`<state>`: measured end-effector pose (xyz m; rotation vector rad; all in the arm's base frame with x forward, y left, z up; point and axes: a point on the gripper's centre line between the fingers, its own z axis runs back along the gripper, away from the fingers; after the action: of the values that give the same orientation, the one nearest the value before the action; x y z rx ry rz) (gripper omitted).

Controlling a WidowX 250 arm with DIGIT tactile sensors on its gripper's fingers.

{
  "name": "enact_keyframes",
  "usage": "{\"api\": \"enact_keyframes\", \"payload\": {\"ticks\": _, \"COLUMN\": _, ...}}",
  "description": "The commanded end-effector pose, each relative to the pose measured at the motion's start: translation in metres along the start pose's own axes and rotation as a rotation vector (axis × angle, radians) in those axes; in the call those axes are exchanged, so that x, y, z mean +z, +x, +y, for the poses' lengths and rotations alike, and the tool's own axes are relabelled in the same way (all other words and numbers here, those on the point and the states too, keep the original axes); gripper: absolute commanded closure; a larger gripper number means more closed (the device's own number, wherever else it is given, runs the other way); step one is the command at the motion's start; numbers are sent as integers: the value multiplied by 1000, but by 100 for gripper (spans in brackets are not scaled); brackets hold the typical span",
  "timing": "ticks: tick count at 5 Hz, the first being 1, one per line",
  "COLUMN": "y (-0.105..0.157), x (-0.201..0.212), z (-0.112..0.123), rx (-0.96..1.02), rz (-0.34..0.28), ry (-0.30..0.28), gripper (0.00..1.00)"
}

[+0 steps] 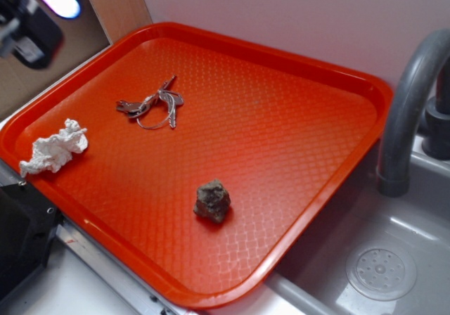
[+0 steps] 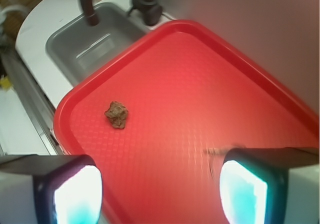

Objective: Grab the rock.

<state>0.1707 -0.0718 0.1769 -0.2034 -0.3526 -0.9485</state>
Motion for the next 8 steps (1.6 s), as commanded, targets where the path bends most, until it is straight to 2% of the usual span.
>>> {"api": "enact_keyframes", "payload": {"ticks": 1, "y": 39, "x": -65, "z": -40, "rx": -468, "rz": -33, "ry": -203, "gripper": 0}}
{"api": "enact_keyframes", "payload": {"ticks": 2, "y": 35, "x": -94, "z": -56, "rx": -687, "rz": 28, "ry": -325, "gripper": 0}}
{"api": "enact_keyframes", "payload": {"ticks": 3, "y": 23, "x": -112, "z": -58, "rx": -908, "rz": 108, "ry": -439, "gripper": 0}}
{"api": "enact_keyframes", "payload": {"ticks": 4, "y": 20, "x": -133, "z": -60, "rx": -958, "rz": 184, "ry": -468, "gripper": 0}}
{"api": "enact_keyframes", "payload": {"ticks": 5, "y": 19, "x": -145, "z": -56, "rx": -921, "rz": 198, "ry": -454, "gripper": 0}}
{"api": "enact_keyframes", "payload": {"ticks": 7, "y": 17, "x": -162, "z": -65, "rx": -908, "rz": 236, "ry": -464, "gripper": 0}}
{"api": "enact_keyframes", "payload": {"ticks": 8, "y": 15, "x": -165, "z": -69, "rx": -915, "rz": 248, "ry": -462, "gripper": 100}}
